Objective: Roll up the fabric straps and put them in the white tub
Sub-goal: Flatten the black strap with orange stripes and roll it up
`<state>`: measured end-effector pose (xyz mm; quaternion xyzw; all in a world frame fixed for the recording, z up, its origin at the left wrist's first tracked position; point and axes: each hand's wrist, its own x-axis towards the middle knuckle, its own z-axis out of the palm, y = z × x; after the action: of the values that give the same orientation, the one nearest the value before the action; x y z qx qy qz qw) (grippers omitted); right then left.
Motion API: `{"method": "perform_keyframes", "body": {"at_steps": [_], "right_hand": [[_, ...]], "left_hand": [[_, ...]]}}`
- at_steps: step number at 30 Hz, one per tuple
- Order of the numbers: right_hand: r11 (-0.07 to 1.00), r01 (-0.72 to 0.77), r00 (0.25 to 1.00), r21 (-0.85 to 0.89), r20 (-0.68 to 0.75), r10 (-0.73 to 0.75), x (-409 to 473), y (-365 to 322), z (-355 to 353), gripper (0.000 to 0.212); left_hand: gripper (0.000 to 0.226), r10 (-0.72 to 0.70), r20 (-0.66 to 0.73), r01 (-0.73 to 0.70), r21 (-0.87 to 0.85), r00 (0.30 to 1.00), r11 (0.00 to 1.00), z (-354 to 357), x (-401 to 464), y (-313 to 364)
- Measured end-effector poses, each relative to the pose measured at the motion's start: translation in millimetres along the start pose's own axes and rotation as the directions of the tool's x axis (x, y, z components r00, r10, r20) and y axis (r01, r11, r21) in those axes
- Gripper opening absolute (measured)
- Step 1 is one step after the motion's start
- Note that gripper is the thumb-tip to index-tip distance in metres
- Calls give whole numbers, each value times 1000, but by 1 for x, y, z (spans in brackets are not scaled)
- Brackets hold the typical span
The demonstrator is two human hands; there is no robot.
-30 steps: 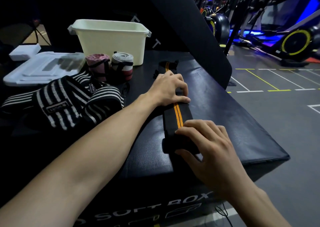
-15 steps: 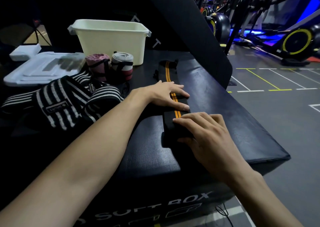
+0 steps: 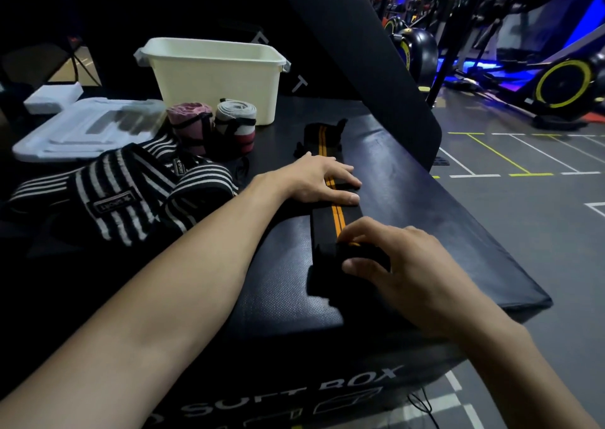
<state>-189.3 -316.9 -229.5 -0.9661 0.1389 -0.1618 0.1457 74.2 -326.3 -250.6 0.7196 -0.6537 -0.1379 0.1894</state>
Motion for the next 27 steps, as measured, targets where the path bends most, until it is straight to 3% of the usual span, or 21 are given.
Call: {"method": "perform_keyframes", "body": {"at_steps": [3,5,8,14,20,27], "right_hand": [[999,-23,999,-25,-28,22,1,-1,6,20],[998,6,995,-59,-95,-12,1,0,10,18],[995,11,985,-97,-168,-27,1,-1,15,27],[977,-42,960,-208,-280,-19,6,-2,24,31],[980,-27,911,-195,-409,-56,10,0,34,33],[980,35,839,-196,-527,-135,2,1,41,13]], "left_hand": [[59,0,-68,1,16,998,1000,1,1,0],[74,15,-133,-6,64,991,998,2,2,-2],[88,-25,-169,40,89,985,995,3,2,-4],[63,-81,-207,98,73,975,993,-1,-3,-2],[64,-87,-214,104,69,973,992,-2,-1,-2],[64,-114,-185,134,102,976,986,5,4,-9]]}}
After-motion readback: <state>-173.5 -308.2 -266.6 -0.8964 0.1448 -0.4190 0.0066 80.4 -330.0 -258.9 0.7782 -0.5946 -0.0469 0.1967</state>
